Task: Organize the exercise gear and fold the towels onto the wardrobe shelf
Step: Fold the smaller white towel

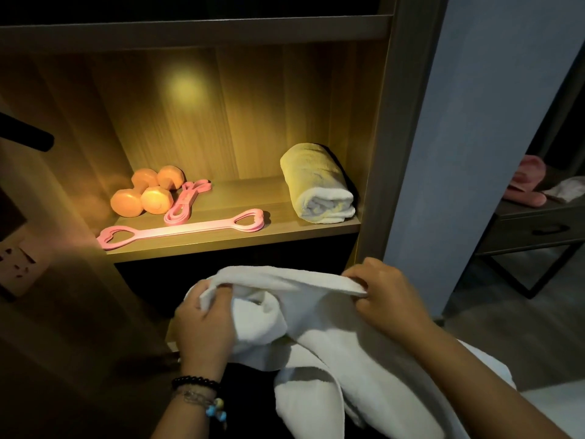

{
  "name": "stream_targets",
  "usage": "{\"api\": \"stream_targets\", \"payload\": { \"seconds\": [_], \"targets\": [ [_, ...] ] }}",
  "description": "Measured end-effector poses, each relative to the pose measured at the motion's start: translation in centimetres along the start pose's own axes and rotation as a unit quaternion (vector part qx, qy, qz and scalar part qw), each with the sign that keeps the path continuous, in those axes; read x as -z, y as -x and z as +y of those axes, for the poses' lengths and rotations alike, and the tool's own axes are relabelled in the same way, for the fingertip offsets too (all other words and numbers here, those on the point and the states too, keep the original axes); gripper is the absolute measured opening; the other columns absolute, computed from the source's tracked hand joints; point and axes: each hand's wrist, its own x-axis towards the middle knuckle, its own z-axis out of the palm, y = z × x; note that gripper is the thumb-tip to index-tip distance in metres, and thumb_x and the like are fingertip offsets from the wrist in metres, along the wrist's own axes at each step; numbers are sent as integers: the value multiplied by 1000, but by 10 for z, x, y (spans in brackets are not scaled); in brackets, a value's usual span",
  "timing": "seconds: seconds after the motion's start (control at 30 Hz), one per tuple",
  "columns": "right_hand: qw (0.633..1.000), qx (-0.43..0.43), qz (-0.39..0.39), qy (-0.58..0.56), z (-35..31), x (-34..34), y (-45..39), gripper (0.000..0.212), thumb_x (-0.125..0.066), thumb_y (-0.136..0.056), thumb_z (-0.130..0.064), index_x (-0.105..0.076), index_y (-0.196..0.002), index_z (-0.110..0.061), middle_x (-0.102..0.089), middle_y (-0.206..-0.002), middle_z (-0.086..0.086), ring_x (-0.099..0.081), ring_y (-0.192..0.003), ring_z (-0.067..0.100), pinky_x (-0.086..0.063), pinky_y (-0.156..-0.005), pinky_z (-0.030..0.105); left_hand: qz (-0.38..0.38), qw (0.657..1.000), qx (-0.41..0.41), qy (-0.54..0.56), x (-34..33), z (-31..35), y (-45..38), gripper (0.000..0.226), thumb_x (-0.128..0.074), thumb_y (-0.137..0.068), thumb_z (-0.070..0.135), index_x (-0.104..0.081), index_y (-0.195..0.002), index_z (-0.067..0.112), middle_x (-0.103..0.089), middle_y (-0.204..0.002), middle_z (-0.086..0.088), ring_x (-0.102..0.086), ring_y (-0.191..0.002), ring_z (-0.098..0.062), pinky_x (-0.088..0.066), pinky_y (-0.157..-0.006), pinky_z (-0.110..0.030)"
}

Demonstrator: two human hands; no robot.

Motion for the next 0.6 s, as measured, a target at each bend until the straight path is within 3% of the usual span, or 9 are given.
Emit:
{"api": "stream_targets", "payload": {
  "seconds": [0.1, 0.17, 0.27, 0.33, 0.4, 0.43, 0.5, 0.57, 0.6],
  "targets": [
    [996, -74, 44, -36, 25, -1, 7, 29, -63, -82, -1, -72, -100, -22, -64, -92, -3, -58, -82, 15, -52, -72, 32, 15, 994, 103, 38, 10, -4, -9, 8, -64, -88, 16, -63, -82, 20, -63, -87, 0, -60, -90, -25, -49, -74, -36],
    [988, -94, 88, -80, 31, 5, 7, 29, -60, -84, 3, -74, -99, -18, -69, -89, 0, -59, -77, 12, -46, -67, 25, -7, 995, 100, -1, 9, -1, -9, 14, -69, -84, 17, -64, -95, 24, -62, -100, 4, -57, -98, -23, -47, -78, -35],
    [988, -70, 101, -95, 25, 17, 2, 32, -60, -84, 4, -75, -99, -19, -72, -86, -1, -60, -74, 11, -46, -64, 25, -72, 990, -6, -117, 1, 14, 3, 56, -72, -83, 19, -47, -131, 36, -47, -116, 14, -47, -103, -10, -43, -80, -28],
    [992, -31, 81, -89, 14, 23, -3, 33, -63, -81, 4, -75, -101, -20, -73, -91, -2, -61, -78, 11, -49, -69, 28, -184, 967, -89, -149, -8, 22, 14, 78, -72, -83, 20, -28, -142, 45, -51, -107, 19, -54, -92, -4, -45, -76, -20],
    [995, 10, 61, -77, 1, 26, -4, 31, -67, -79, -2, -75, -102, -22, -73, -94, -4, -63, -81, 12, -54, -71, 33, -293, 921, -152, -207, -21, 24, 24, 87, -71, -84, 27, -13, -143, 55, -63, -87, 15, -61, -77, -1, -50, -67, -18],
    [996, 30, 55, -70, -6, 26, -4, 28, -68, -80, -7, -74, -103, -23, -72, -95, -5, -63, -82, 12, -55, -71, 37, -321, 902, -173, -232, -27, 23, 28, 84, -69, -85, 31, -14, -142, 56, -66, -83, 12, -62, -76, -2, -51, -66, -20],
    [995, 64, 46, -67, -17, 25, -3, 22, -63, -83, -20, -73, -102, -24, -71, -94, -7, -64, -83, 12, -55, -69, 39, -319, 890, -208, -251, -40, 18, 31, 54, -65, -87, 34, -39, -131, 51, -69, -91, 11, -64, -85, -7, -53, -72, -28],
    [994, 81, 31, -69, -23, 21, 0, 26, -54, -82, -34, -71, -100, -26, -70, -92, -8, -64, -81, 10, -55, -67, 39, -275, 903, -223, -243, -48, 15, 31, 10, -61, -89, 35, -56, -98, 35, -68, -86, 7, -64, -82, -14, -54, -70, -35],
    [994, 77, 17, -81, -22, 20, 2, 27, -53, -81, -36, -71, -99, -26, -70, -92, -9, -63, -82, 8, -55, -67, 39, -257, 913, -219, -229, -49, 12, 31, 8, -60, -90, 34, -55, -86, 29, -66, -79, 5, -62, -76, -15, -53, -67, -36]
  ]
}}
